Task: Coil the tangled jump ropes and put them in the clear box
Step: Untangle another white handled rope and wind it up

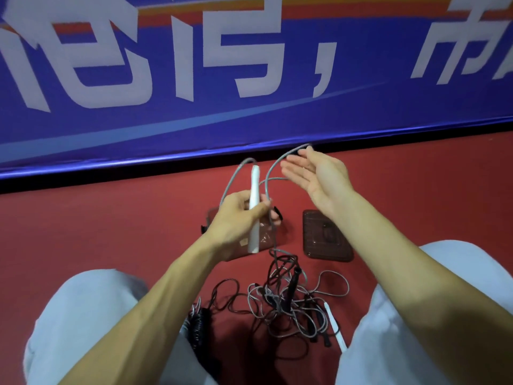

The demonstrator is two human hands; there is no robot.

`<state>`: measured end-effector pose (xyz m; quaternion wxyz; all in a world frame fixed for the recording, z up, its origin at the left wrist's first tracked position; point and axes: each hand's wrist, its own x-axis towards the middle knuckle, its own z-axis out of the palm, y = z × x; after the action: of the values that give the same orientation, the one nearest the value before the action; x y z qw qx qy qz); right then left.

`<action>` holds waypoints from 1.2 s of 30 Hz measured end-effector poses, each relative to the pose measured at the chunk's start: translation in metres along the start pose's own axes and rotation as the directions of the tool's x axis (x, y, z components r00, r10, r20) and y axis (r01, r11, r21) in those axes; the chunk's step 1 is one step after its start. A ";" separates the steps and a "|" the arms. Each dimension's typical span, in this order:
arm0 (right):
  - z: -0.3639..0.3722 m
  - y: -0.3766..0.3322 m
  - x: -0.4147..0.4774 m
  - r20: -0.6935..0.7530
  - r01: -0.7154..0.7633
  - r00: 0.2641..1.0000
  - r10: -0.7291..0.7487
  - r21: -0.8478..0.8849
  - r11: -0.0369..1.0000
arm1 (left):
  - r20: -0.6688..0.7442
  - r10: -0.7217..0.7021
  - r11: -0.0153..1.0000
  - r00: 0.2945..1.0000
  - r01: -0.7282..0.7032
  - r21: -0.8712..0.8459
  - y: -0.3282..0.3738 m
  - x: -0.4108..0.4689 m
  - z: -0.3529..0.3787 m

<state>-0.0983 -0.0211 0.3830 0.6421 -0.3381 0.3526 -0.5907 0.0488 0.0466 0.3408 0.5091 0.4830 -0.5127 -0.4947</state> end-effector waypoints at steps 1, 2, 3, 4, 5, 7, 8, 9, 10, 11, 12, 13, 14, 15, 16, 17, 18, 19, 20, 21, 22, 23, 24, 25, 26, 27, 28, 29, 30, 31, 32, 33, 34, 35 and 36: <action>-0.001 0.004 -0.001 0.036 0.018 0.999 -0.010 -0.214 0.977 | -0.055 -0.010 0.996 0.998 0.005 -0.089 0.003 0.001 -0.001; -0.003 0.009 -0.002 0.083 0.037 0.997 -0.001 -0.431 0.901 | -0.105 -0.016 0.988 0.994 -0.001 -0.156 0.006 0.003 -0.003; -0.004 0.014 -0.004 0.142 0.066 0.989 0.028 -0.615 0.786 | -0.149 -0.017 0.979 0.989 -0.013 -0.202 0.009 0.004 -0.005; -0.005 0.019 -0.005 0.209 0.122 0.976 0.064 -0.762 0.635 | -0.191 -0.019 0.970 0.981 -0.028 -0.240 0.012 0.006 -0.008; -0.006 0.024 -0.005 0.284 0.207 0.953 0.109 -0.866 0.455 | -0.224 -0.023 0.958 0.974 -0.042 -0.282 0.015 0.006 -0.010; -0.008 0.035 -0.006 0.375 0.361 0.898 0.231 -0.927 0.100 | -0.254 -0.023 0.923 0.967 -0.078 -0.378 0.023 0.006 -0.017; -0.009 0.040 -0.008 0.382 0.400 0.884 0.270 -0.917 -0.012 | -0.251 -0.012 0.905 0.968 -0.096 -0.414 0.027 0.006 -0.020; -0.010 0.043 -0.010 0.386 0.417 0.880 0.276 -0.906 -0.065 | -0.244 -0.001 0.892 0.970 -0.109 -0.438 0.030 0.004 -0.024; -0.011 0.046 -0.011 0.397 0.426 0.880 0.262 -0.902 -0.064 | -0.241 0.006 0.883 0.971 -0.118 -0.453 0.033 0.003 -0.027; -0.011 0.048 -0.012 0.413 0.436 0.873 0.258 -0.899 -0.036 | -0.242 0.009 0.877 0.970 -0.124 -0.465 0.035 0.001 -0.029; -0.011 0.050 -0.012 0.431 0.447 0.860 0.274 -0.895 0.004 | -0.246 0.008 0.867 0.969 -0.129 -0.481 0.037 0.001 -0.031; -0.011 0.051 -0.012 0.447 0.458 0.840 0.309 -0.888 0.037 | -0.254 0.005 0.852 0.967 -0.137 -0.506 0.040 0.000 -0.033; -0.012 0.052 -0.011 0.448 0.464 0.819 0.358 -0.884 0.045 | -0.263 0.001 0.828 0.965 -0.148 -0.540 0.043 0.000 -0.035; -0.015 0.052 -0.010 0.440 0.469 0.799 0.410 -0.882 0.031 | -0.271 -0.003 0.796 0.963 -0.162 -0.583 0.046 -0.001 -0.037; -0.018 0.053 -0.009 0.416 0.473 0.783 0.462 -0.881 -0.008 | -0.277 -0.002 0.757 0.961 -0.180 -0.629 0.050 -0.001 -0.040; -0.021 0.055 -0.008 0.387 0.480 0.769 0.509 -0.875 -0.060 | -0.286 0.005 0.722 0.958 -0.201 -0.662 0.052 -0.001 -0.043; -0.024 0.057 -0.008 0.360 0.488 0.764 0.535 -0.865 -0.115 | -0.295 0.015 0.701 0.955 -0.221 -0.678 0.054 -0.001 -0.045; -0.026 0.059 -0.007 0.347 0.486 0.773 0.531 -0.862 -0.145 | -0.300 0.027 0.689 0.954 -0.235 -0.685 0.055 -0.002 -0.047; -0.026 0.060 -0.007 0.352 0.476 0.793 0.498 -0.867 -0.146 | -0.301 0.036 0.678 0.953 -0.245 -0.693 0.055 -0.002 -0.047; -0.025 0.061 -0.005 0.372 0.470 0.815 0.444 -0.873 -0.132 | -0.298 0.042 0.667 0.954 -0.249 -0.703 0.054 -0.002 -0.046; -0.024 0.062 -0.004 0.403 0.472 0.828 0.390 -0.877 -0.096 | -0.290 0.046 0.660 0.956 -0.247 -0.710 0.053 -0.002 -0.045; -0.021 0.062 -0.002 0.437 0.478 0.826 0.356 -0.878 -0.030 | -0.278 0.048 0.657 0.959 -0.240 -0.715 0.053 -0.002 -0.044; -0.019 0.062 -0.002 0.467 0.484 0.813 0.347 -0.874 0.043 | -0.264 0.047 0.651 0.963 -0.230 -0.724 0.052 -0.002 -0.042; -0.017 0.062 -0.001 0.493 0.493 0.797 0.348 -0.865 0.097 | -0.252 0.043 0.636 0.967 -0.221 -0.739 0.052 -0.001 -0.040; -0.015 0.062 -0.003 0.509 0.506 0.785 0.354 -0.856 0.110 | -0.246 0.042 0.617 0.968 -0.219 -0.756 0.051 0.000 -0.040; -0.013 0.062 -0.005 0.521 0.525 0.778 0.351 -0.846 0.093 | -0.252 0.044 0.596 0.967 -0.228 -0.770 0.050 0.002 -0.039; -0.012 0.061 -0.005 0.530 0.540 0.782 0.329 -0.839 0.069 | -0.272 0.044 0.579 0.961 -0.246 -0.777 0.048 0.005 -0.041; -0.011 0.060 -0.005 0.533 0.543 0.794 0.291 -0.838 0.054 | -0.298 0.041 0.570 0.954 -0.267 -0.777 0.046 0.007 -0.043; -0.011 0.059 -0.004 0.528 0.529 0.812 0.248 -0.846 0.068 | -0.329 0.038 0.583 0.944 -0.288 -0.760 0.044 0.010 -0.046; -0.011 0.058 -0.004 0.516 0.501 0.831 0.209 -0.857 0.121 | -0.364 0.033 0.625 0.931 -0.304 -0.719 0.040 0.013 -0.049; -0.011 0.057 -0.004 0.500 0.471 0.849 0.171 -0.863 0.186 | -0.398 0.026 0.693 0.917 -0.303 -0.654 0.036 0.016 -0.051; -0.011 0.055 -0.004 0.487 0.449 0.864 0.130 -0.860 0.241 | -0.427 0.021 0.776 0.904 -0.284 -0.563 0.031 0.018 -0.052; -0.010 0.052 -0.004 0.480 0.441 0.873 0.084 -0.852 0.281 | -0.446 0.018 0.855 0.895 -0.245 -0.458 0.025 0.018 -0.052; -0.009 0.050 -0.004 0.471 0.437 0.881 0.036 -0.841 0.321 | -0.459 0.020 0.920 0.888 -0.197 -0.340 0.020 0.018 -0.049; -0.007 0.047 -0.005 0.458 0.431 0.889 -0.012 -0.826 0.363 | -0.466 0.029 0.966 0.884 -0.145 -0.213 0.013 0.018 -0.047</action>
<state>-0.0807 -0.0124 0.3397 0.3165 -0.7845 0.4372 -0.3053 0.0956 0.0280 0.3540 0.6926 0.4969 -0.3348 -0.4016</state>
